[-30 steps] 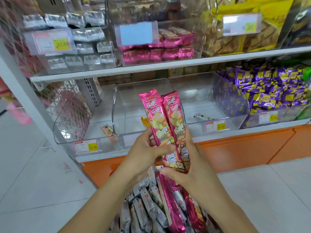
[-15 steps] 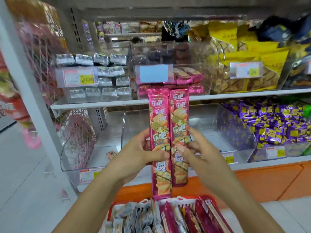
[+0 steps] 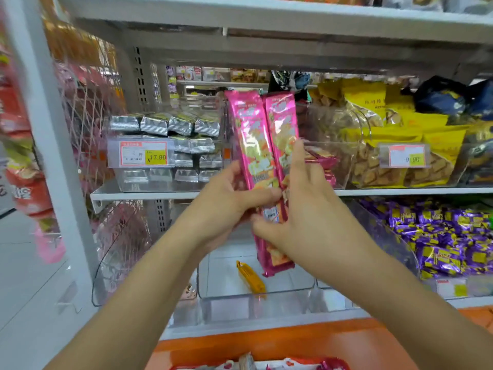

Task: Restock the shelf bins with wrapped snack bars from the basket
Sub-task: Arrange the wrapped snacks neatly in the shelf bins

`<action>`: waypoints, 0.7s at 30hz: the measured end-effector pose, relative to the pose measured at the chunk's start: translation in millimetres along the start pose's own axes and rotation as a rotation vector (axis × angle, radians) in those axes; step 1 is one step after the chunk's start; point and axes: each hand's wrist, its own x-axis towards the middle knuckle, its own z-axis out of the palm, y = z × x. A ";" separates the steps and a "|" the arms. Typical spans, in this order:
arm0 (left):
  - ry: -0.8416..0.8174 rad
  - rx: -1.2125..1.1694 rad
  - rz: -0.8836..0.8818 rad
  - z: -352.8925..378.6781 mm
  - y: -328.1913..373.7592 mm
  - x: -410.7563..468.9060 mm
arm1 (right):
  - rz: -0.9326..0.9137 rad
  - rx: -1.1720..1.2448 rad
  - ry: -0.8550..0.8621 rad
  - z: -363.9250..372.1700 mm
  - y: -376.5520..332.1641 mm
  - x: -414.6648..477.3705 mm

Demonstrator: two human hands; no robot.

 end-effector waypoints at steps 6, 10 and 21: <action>0.099 0.355 0.115 -16.2 48.3 36.1 | 0.090 0.324 -0.092 -59.3 2.4 77.6; 0.361 1.073 0.292 -40.3 51.1 57.6 | 0.269 0.262 -0.366 -90.5 22.2 151.8; 0.215 1.220 0.281 -59.5 42.6 62.7 | 0.285 -0.022 -0.529 -46.3 -10.1 221.3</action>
